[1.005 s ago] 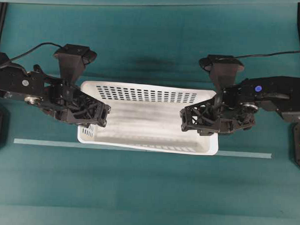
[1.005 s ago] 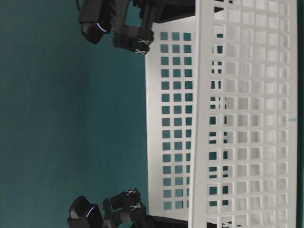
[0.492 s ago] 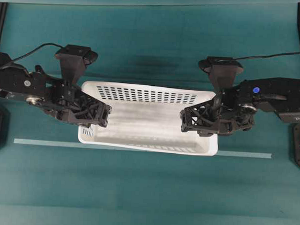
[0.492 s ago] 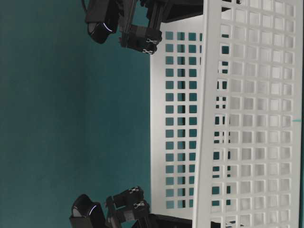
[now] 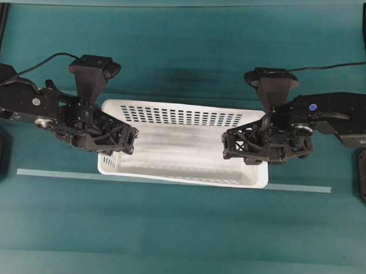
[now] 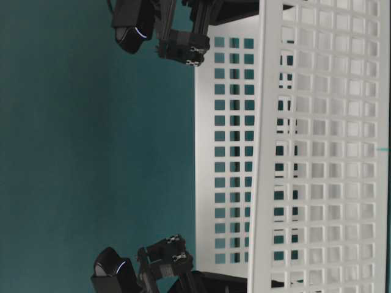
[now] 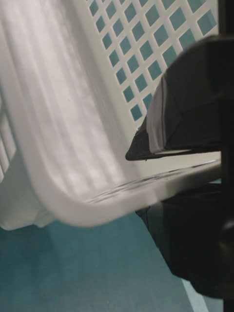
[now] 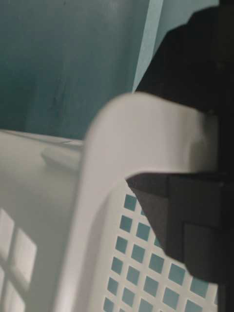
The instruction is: Lift the white basket with both hands.
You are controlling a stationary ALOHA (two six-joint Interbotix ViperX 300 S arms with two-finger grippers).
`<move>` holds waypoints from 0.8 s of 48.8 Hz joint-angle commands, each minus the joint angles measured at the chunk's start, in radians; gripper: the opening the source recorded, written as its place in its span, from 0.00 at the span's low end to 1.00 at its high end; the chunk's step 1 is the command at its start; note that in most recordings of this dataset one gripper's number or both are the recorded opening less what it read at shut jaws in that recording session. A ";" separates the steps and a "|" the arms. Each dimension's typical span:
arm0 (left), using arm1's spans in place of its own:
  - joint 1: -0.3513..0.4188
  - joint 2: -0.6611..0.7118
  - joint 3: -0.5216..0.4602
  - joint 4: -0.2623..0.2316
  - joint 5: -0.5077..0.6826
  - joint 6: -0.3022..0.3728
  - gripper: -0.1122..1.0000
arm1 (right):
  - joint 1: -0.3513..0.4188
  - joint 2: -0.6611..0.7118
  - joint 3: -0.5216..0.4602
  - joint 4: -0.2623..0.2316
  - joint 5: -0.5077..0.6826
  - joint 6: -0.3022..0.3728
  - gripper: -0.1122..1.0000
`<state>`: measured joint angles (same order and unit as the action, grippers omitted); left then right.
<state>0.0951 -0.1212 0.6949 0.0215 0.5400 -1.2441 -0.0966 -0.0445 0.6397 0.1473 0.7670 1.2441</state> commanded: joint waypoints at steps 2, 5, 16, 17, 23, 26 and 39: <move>0.003 0.012 -0.031 0.009 -0.037 0.003 0.18 | 0.006 0.025 -0.005 -0.011 0.028 -0.064 0.26; 0.003 0.012 -0.029 0.009 -0.037 0.003 0.17 | 0.005 0.025 -0.005 -0.009 0.032 -0.074 0.26; 0.003 0.008 -0.018 0.009 -0.032 0.005 0.19 | 0.005 0.029 0.006 0.008 -0.052 -0.066 0.27; 0.003 0.008 -0.017 0.009 -0.032 0.005 0.20 | 0.005 0.031 0.008 0.011 -0.057 -0.064 0.27; 0.003 0.006 -0.014 0.011 -0.031 0.009 0.27 | 0.005 0.037 0.006 0.018 -0.072 -0.066 0.27; 0.003 0.003 -0.014 0.009 -0.028 0.008 0.30 | 0.005 0.038 0.008 0.018 -0.074 -0.066 0.27; 0.008 0.000 -0.008 0.009 -0.023 0.014 0.44 | 0.005 0.040 0.008 0.018 -0.087 -0.064 0.27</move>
<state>0.0920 -0.1243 0.6980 0.0215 0.5277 -1.2379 -0.1043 -0.0460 0.6550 0.1595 0.7056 1.2149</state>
